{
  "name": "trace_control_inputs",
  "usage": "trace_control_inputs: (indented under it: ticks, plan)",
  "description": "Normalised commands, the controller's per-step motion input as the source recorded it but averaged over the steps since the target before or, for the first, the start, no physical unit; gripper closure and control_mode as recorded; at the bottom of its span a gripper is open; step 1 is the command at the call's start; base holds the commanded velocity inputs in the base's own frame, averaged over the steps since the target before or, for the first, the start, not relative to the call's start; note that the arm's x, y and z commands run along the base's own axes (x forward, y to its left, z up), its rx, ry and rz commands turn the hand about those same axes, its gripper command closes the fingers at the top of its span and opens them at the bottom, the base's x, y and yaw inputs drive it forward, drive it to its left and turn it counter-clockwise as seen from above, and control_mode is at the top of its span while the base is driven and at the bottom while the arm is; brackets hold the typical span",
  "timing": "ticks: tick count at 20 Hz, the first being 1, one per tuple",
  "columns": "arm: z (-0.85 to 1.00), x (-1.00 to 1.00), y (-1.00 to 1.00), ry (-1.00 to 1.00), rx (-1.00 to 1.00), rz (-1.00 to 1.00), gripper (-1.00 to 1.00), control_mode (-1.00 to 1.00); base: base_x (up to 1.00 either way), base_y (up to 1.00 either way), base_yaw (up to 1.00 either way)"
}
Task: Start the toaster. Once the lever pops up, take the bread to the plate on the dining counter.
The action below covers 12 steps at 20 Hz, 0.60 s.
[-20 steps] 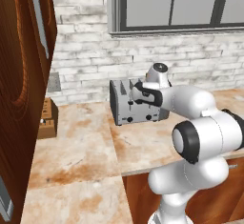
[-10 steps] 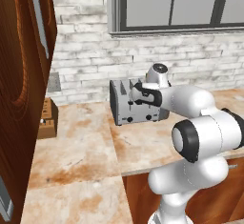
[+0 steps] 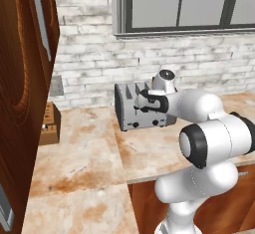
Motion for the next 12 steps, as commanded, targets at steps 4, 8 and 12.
trace_control_inputs:
  ticks: [4,8,12]
  plan:
    - [-0.04,0.0,0.0,0.0,0.0,0.0,-1.0,-1.0,0.0,0.0,0.0]
    - [-0.06,0.0,0.0,0.0,0.0,0.0,-1.0,-1.0,0.0,0.0,0.0]
    - [-0.11,0.0,0.0,0.0,0.0,0.0,-1.0,-1.0,0.0,0.0,0.0]
